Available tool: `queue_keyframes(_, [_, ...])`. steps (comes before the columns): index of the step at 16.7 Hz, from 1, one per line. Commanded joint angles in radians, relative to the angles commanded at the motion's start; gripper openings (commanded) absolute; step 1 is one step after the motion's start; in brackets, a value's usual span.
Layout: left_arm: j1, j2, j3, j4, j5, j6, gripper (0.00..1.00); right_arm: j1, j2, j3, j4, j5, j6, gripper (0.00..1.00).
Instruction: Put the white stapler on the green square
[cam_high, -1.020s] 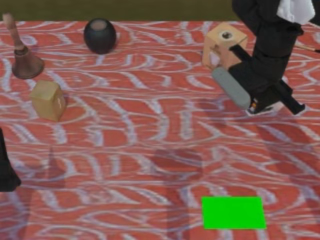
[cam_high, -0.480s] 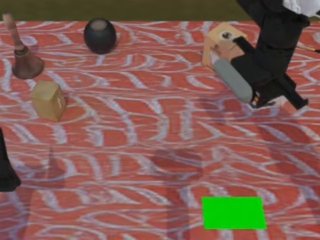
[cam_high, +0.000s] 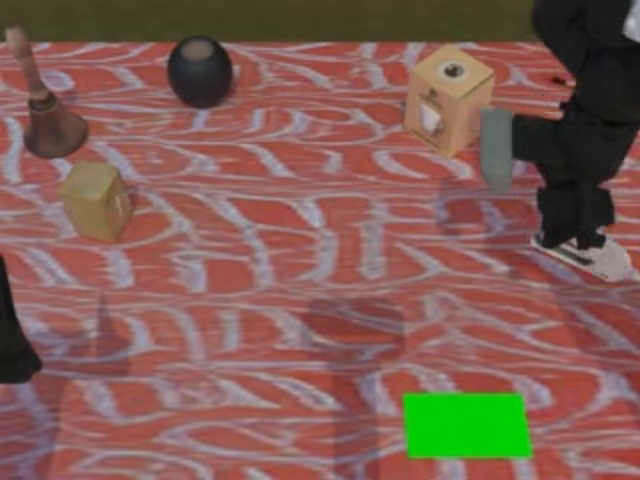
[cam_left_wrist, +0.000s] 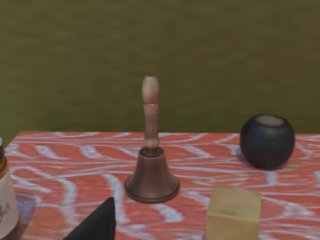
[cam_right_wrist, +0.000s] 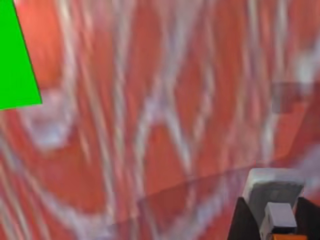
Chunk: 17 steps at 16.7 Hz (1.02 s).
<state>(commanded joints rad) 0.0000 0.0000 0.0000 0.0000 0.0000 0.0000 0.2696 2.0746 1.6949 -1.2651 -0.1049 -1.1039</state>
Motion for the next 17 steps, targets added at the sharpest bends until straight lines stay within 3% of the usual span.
queue_keyframes(4, [0.000, 0.000, 0.000, 0.000, 0.000, 0.000, 1.00, -0.063, -0.087, -0.168, 0.036, -0.068, 0.518, 0.00])
queue_keyframes(10, [0.000, 0.000, 0.000, 0.000, 0.000, 0.000, 1.00, -0.115, -0.247, -0.453, 0.092, -0.157, 1.452, 0.00])
queue_keyframes(14, [0.000, 0.000, 0.000, 0.000, 0.000, 0.000, 1.00, -0.108, -0.357, -0.604, 0.129, -0.200, 2.021, 0.00])
queue_keyframes(17, [0.000, 0.000, 0.000, 0.000, 0.000, 0.000, 1.00, -0.088, -0.451, -0.690, 0.169, -0.223, 2.369, 0.00])
